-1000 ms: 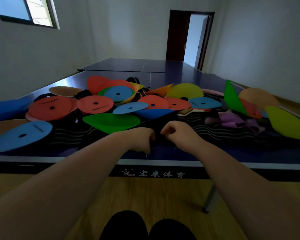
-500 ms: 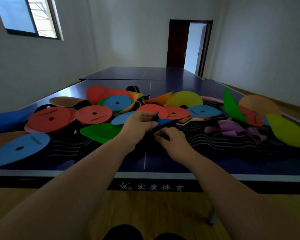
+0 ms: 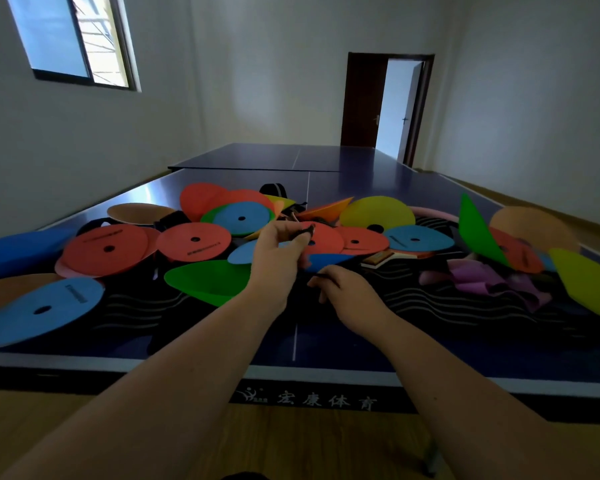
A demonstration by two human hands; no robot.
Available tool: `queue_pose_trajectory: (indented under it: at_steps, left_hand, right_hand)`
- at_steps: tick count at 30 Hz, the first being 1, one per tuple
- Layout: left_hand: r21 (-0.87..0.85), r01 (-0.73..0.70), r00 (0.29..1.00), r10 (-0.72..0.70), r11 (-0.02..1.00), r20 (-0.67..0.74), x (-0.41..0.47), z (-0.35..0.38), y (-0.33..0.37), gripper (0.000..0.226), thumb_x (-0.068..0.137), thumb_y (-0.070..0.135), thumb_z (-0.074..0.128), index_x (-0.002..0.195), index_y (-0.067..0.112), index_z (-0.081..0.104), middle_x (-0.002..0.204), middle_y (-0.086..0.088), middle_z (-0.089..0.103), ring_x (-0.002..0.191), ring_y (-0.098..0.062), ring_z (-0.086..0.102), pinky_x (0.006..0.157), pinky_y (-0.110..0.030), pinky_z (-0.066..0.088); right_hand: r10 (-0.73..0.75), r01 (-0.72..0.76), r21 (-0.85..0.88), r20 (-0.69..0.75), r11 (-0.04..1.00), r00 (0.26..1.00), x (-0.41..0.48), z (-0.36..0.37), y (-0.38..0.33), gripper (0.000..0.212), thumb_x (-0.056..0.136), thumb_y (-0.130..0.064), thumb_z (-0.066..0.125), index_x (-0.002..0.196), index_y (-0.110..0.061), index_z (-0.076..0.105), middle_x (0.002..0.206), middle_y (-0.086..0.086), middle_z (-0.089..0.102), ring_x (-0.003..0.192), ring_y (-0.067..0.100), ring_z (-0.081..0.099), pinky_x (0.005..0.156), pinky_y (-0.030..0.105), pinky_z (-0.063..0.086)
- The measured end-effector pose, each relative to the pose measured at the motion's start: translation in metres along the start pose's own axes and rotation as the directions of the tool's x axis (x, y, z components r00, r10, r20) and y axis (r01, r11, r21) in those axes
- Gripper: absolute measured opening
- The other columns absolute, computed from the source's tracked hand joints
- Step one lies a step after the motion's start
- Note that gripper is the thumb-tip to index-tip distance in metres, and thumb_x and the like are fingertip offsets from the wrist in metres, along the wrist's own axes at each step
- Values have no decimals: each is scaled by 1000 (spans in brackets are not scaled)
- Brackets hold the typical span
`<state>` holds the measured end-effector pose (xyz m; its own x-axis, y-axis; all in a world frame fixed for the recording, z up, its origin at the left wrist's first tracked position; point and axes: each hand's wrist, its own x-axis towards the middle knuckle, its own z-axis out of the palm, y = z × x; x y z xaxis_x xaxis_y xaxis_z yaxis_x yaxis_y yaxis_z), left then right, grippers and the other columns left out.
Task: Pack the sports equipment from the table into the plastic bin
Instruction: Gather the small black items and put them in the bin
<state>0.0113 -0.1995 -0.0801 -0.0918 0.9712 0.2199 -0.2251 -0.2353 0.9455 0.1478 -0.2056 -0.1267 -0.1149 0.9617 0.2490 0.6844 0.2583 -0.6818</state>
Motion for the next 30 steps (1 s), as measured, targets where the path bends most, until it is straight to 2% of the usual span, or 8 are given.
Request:
queue_pose_trajectory:
  at_steps: [4,7,12,18,23,26,28,30]
  left_hand:
    - [450,-128,992,105,884,76,12,-12,-11,17,89,9,70,104,17,67,98,1,61,83,-11,57,66,-15,47]
    - [648,-182,975,49,740,218,13,-14,-17,25,90,10,70,114,18,68,110,4,60,92,-11,56,70,-16,46]
    - [699,-198,946,-52,687,319,13,-1,-26,28,96,14,62,123,20,63,110,2,57,83,-6,55,61,-10,43]
    - [750,-313,913,-33,583,406,13,11,-39,37,91,21,69,126,21,58,113,4,62,98,-10,58,70,-12,41]
    - [612,-223,935,-10,759,353,20,22,-47,17,92,16,69,107,22,62,93,8,61,84,-7,60,59,-7,43]
    - [339,-73,950,-39,938,311,24,31,-51,3,92,20,69,92,19,66,84,5,66,76,-8,65,65,-18,52]
    - [168,59,956,-104,984,276,30,34,-56,6,93,21,69,93,15,68,84,-1,67,80,-17,66,75,-32,57]
    - [-54,199,944,-176,979,279,34,39,-60,6,93,19,68,94,14,66,81,-1,65,77,-18,63,73,-33,56]
  right_hand:
    - [46,-38,230,-27,972,999,0,-24,10,23,100,-23,53,85,-12,66,56,-2,51,50,9,47,53,26,37]
    - [121,-111,410,4,905,993,3,-45,19,26,101,-25,52,83,-11,65,50,-4,39,45,9,38,56,26,40]
    - [180,-87,751,-42,654,983,18,-67,25,33,105,-26,43,80,-8,56,49,-2,31,41,12,28,54,29,43]
    - [131,-66,826,-9,560,991,35,-65,21,34,106,-26,38,84,-8,55,52,-2,31,43,12,27,48,28,35]
    - [108,-33,849,-29,527,994,52,-65,29,33,106,-24,35,87,-7,57,56,-2,34,41,10,26,41,24,26]
    - [148,-13,857,-73,516,986,63,-67,37,31,106,-25,36,90,-7,57,56,-1,34,40,10,26,39,24,26]
    - [188,-8,836,-114,548,975,70,-66,41,31,106,-26,36,90,-7,56,57,0,34,40,11,26,39,25,25]
    - [233,-21,772,-165,635,959,74,-61,43,30,106,-27,37,89,-9,55,57,1,35,41,12,27,40,25,25]
